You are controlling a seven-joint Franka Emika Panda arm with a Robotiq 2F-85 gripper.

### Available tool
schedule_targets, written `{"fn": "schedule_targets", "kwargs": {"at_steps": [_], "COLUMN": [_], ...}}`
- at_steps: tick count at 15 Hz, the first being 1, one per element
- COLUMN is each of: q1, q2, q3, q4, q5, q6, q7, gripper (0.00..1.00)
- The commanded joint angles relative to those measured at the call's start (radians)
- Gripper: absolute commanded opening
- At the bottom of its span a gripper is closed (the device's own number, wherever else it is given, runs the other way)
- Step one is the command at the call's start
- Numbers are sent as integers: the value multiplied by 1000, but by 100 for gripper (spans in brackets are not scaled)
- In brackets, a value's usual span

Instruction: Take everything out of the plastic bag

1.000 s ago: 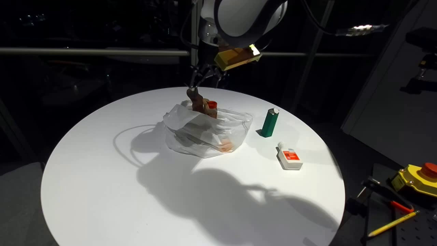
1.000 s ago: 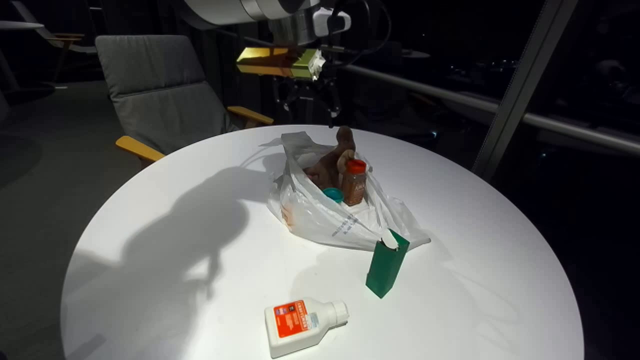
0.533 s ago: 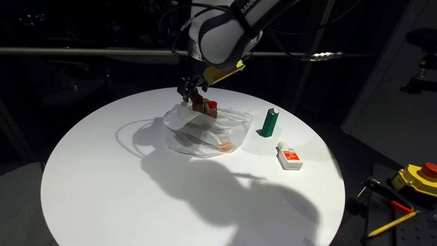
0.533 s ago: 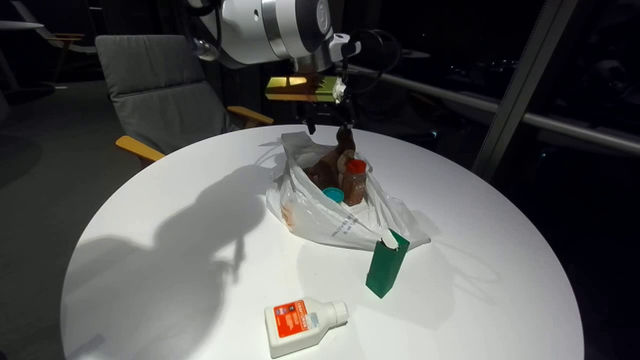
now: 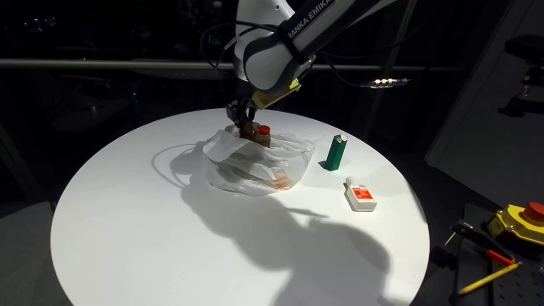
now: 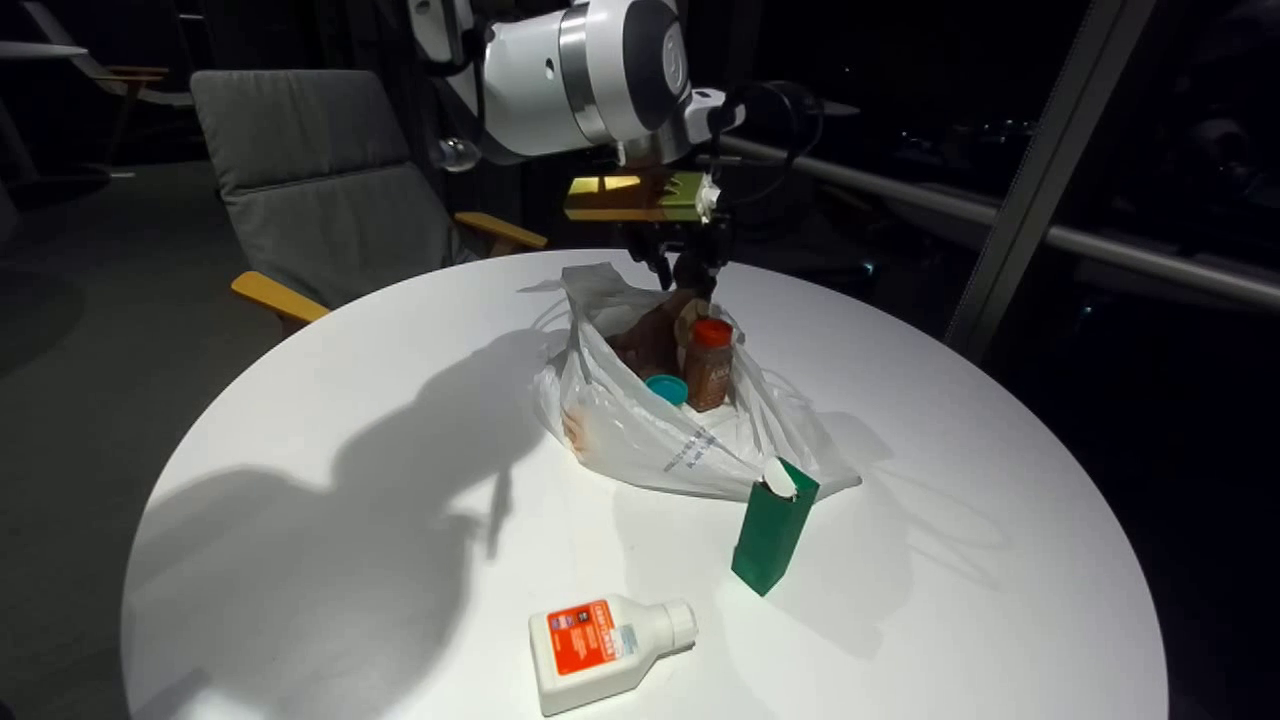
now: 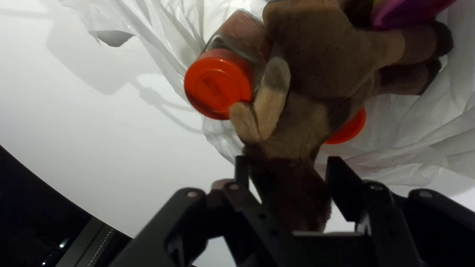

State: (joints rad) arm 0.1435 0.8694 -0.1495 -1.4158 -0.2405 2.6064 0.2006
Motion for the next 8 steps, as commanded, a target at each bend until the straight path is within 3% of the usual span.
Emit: {"fn": "schedule_targets", "kwargs": {"at_steps": [1, 3, 6, 8], "q1": [17, 27, 60, 123], "q2": [-43, -61, -94, -139], "q3": [-37, -56, -73, -123], "q4": [-25, -44, -79, -124], "q5": [-17, -29, -44, -88], "q6": [-4, 11, 19, 38], "q7": [5, 18, 44, 105], "gripper": [27, 13, 9, 10]}}
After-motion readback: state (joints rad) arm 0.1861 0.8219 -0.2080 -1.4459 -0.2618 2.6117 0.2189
